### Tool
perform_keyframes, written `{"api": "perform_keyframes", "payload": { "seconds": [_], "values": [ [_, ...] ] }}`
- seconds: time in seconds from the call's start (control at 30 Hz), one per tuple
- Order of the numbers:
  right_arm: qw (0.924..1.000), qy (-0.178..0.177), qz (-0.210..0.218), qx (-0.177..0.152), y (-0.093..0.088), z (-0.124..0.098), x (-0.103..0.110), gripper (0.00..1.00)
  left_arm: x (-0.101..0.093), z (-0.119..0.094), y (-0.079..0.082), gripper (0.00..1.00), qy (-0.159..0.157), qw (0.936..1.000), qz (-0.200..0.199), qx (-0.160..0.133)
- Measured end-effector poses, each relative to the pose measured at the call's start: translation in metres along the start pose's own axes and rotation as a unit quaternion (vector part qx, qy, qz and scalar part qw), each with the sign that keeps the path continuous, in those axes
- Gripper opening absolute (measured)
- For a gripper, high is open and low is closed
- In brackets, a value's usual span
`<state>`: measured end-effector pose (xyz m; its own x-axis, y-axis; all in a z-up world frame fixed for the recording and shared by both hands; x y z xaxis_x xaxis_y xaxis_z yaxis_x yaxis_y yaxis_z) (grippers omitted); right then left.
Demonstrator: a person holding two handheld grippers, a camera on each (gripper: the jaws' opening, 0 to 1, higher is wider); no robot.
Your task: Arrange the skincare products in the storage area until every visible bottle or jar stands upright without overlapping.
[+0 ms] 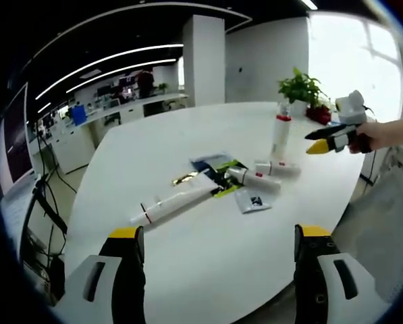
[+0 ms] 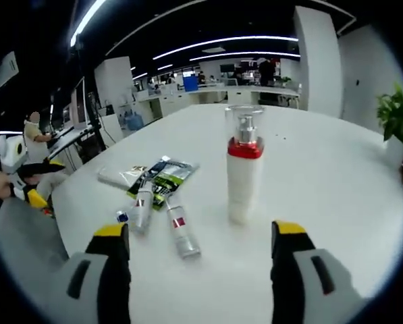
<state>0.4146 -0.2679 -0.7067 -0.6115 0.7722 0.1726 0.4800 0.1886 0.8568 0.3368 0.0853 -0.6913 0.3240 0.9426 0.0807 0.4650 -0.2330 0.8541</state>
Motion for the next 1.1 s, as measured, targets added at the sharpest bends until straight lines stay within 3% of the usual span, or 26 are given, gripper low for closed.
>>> {"api": "perform_keyframes", "payload": {
  "seconds": [0.5, 0.63, 0.87, 1.1],
  "values": [
    [0.9986, 0.008, 0.028, -0.044, 0.002, -0.022, 0.044, 1.00, -0.002, 0.000, 0.001, 0.90, -0.008, 0.9999, 0.003, -0.006],
    [0.9996, 0.004, 0.012, -0.027, -0.005, -0.025, 0.054, 1.00, -0.002, -0.001, 0.001, 0.90, -0.009, 0.9999, 0.001, -0.009],
    [0.9968, -0.026, 0.044, -0.062, -0.008, -0.036, 0.059, 1.00, -0.003, -0.001, 0.001, 0.90, -0.011, 0.9999, 0.000, -0.010],
    [0.9972, -0.037, 0.026, -0.059, -0.007, -0.037, 0.059, 0.99, -0.003, 0.000, 0.001, 0.90, -0.011, 0.9999, 0.002, -0.008]
  ]
}}
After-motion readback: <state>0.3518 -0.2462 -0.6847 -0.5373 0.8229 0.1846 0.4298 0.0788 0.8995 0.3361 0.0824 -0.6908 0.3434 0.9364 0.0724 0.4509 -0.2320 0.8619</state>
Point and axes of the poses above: the point that each gripper's makers call its tool centre point, and the gripper's own axes: z roughly forward along the fingers, x roughly to its left, y roughly out of its top, the point moved 7 cm from there along -z, roughly backward along the fingers, and after that the axes turned 10 degrees about y, right-handed, at the moved point
